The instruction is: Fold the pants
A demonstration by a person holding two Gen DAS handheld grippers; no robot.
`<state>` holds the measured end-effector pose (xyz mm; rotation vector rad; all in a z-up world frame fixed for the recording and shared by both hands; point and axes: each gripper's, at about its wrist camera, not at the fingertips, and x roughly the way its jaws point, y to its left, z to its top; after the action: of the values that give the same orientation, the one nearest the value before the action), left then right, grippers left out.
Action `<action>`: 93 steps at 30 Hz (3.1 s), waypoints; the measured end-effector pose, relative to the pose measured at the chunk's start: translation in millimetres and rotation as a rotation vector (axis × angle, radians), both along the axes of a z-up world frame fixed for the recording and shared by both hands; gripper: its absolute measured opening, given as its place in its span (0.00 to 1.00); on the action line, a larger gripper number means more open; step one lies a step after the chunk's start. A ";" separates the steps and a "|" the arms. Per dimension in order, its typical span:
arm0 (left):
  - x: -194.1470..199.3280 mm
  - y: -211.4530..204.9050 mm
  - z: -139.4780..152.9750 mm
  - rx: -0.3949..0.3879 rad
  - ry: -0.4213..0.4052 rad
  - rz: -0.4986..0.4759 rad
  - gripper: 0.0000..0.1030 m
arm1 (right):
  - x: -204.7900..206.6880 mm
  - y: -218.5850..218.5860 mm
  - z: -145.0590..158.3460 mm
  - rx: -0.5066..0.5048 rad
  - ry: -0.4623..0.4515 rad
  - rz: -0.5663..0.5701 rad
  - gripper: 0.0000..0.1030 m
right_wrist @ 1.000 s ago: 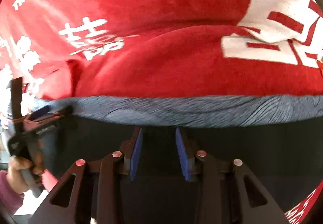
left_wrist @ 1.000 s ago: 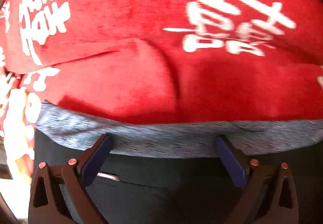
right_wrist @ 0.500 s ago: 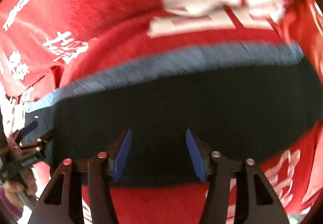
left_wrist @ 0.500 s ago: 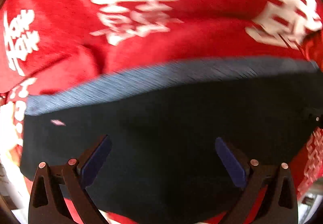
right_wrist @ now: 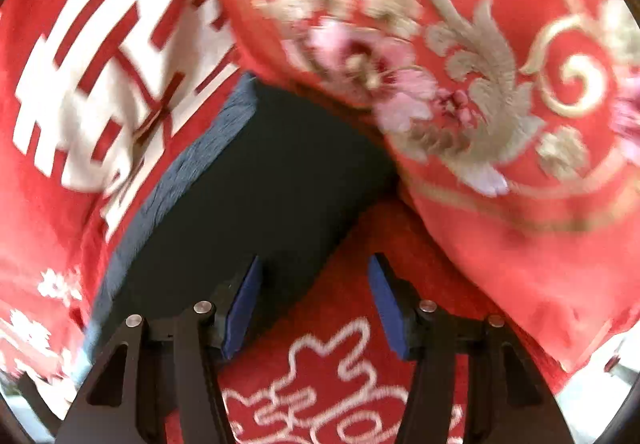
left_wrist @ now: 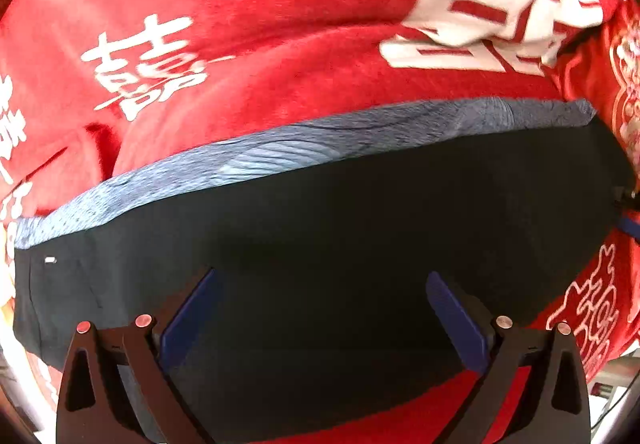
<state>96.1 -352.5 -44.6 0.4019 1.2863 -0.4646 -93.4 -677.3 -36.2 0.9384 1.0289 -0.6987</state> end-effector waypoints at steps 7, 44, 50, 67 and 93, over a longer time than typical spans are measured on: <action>-1.0 -0.7 -16.7 0.013 0.053 0.103 1.00 | 25.7 -8.6 26.2 -0.073 -0.051 0.186 0.15; -6.2 -6.6 -18.2 0.088 0.031 0.119 1.00 | -6.4 52.1 -4.2 0.073 0.027 0.347 0.47; -6.7 -7.1 -17.9 0.099 0.027 0.102 1.00 | -18.6 43.4 -7.7 0.143 -0.066 0.298 0.49; -20.4 -62.9 8.2 0.034 0.007 0.006 1.00 | -43.6 14.8 -8.4 0.180 -0.215 0.144 0.51; -22.3 -102.4 13.1 -0.088 0.027 -0.027 0.67 | 3.3 -9.0 2.8 0.154 -0.447 0.122 0.15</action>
<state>73.8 -454.8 -31.5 0.3403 1.2828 -0.5495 -90.2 -686.4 -33.3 1.0944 0.7393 -0.2887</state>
